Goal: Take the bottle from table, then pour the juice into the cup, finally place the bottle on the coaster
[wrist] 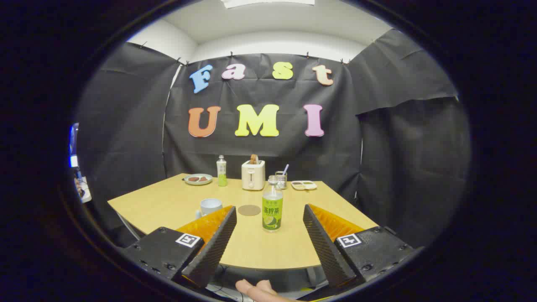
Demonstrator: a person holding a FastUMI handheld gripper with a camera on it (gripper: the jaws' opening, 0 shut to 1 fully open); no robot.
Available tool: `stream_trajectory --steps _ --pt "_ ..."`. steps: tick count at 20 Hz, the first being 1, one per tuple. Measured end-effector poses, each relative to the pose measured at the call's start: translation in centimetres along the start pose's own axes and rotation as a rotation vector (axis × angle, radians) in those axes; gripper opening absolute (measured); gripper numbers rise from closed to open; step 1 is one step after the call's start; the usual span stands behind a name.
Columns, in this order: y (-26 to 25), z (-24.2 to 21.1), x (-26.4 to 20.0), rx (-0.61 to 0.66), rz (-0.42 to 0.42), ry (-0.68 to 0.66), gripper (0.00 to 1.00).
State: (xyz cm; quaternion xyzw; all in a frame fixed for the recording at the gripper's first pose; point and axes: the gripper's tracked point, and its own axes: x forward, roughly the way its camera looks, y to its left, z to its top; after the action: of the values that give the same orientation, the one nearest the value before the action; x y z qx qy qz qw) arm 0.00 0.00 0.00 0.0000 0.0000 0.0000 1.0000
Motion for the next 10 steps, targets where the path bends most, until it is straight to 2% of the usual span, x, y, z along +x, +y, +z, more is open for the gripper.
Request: stream_trajectory --steps 10 --pt "0.47 0.22 0.39 0.021 0.016 -0.002 1.00"
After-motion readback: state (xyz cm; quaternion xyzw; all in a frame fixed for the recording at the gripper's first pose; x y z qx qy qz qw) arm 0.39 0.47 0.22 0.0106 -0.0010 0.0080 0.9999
